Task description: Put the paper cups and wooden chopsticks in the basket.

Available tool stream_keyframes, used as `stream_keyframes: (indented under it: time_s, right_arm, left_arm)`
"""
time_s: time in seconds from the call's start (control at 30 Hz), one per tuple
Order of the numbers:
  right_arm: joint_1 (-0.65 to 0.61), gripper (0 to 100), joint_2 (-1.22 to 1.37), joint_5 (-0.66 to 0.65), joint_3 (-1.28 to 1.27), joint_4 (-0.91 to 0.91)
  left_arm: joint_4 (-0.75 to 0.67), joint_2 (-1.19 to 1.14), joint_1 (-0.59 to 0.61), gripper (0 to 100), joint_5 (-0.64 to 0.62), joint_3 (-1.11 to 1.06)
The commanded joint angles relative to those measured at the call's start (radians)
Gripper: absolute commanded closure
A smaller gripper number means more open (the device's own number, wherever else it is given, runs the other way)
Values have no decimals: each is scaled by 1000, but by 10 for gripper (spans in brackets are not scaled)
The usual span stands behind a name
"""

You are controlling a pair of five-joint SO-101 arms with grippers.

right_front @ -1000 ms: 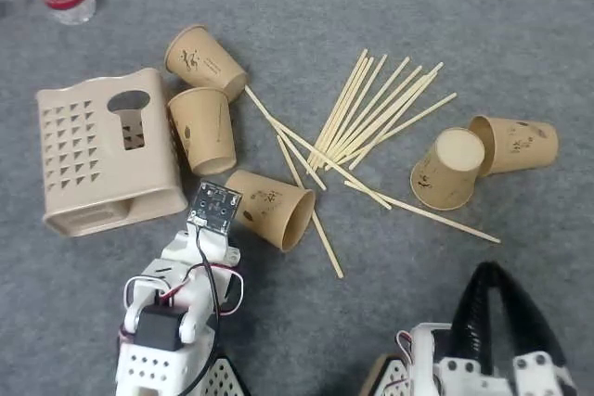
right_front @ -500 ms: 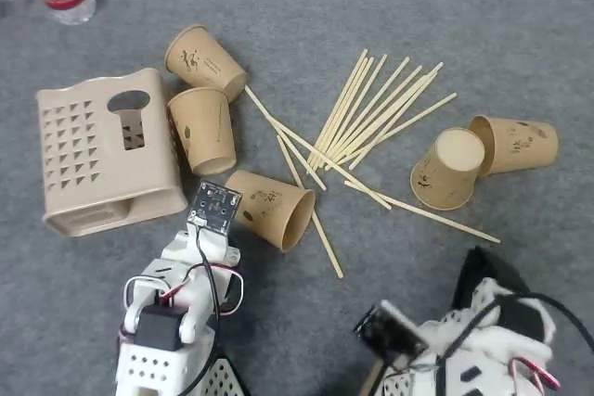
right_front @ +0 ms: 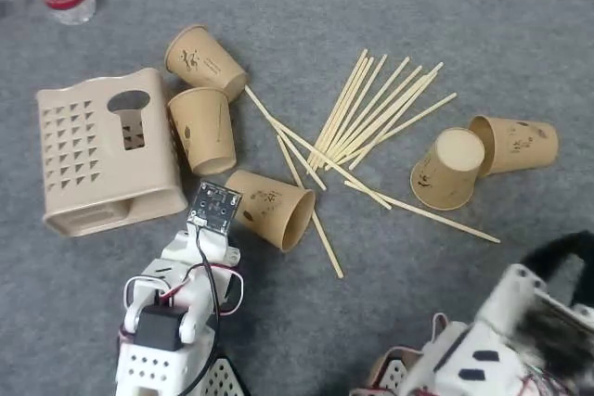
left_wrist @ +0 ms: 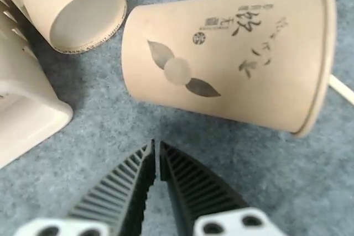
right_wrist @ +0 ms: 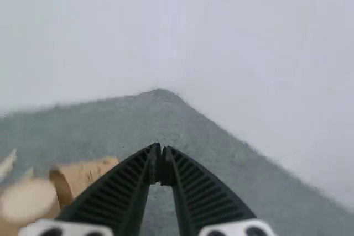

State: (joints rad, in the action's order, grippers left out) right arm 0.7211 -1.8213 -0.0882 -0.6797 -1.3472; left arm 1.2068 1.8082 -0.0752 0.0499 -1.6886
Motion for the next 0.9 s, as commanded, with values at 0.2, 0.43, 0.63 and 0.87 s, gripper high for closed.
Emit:
stream_keyframes:
  time_s: [0.2, 0.43, 0.63, 0.87]
  right_arm:
    - [147, 984, 5, 21, 18, 94]
    - [147, 672, 5, -3, 15, 199]
    - [151, 711, 5, -12, 11, 179]
    - [147, 955, 5, -169, 25, 157]
  left_arm:
    - [-18, 12, 9, 988, 9, 5]
    - [-18, 12, 9, 988, 9, 5]
    - [-18, 12, 9, 988, 9, 5]
    - [-17, 12, 9, 988, 9, 5]
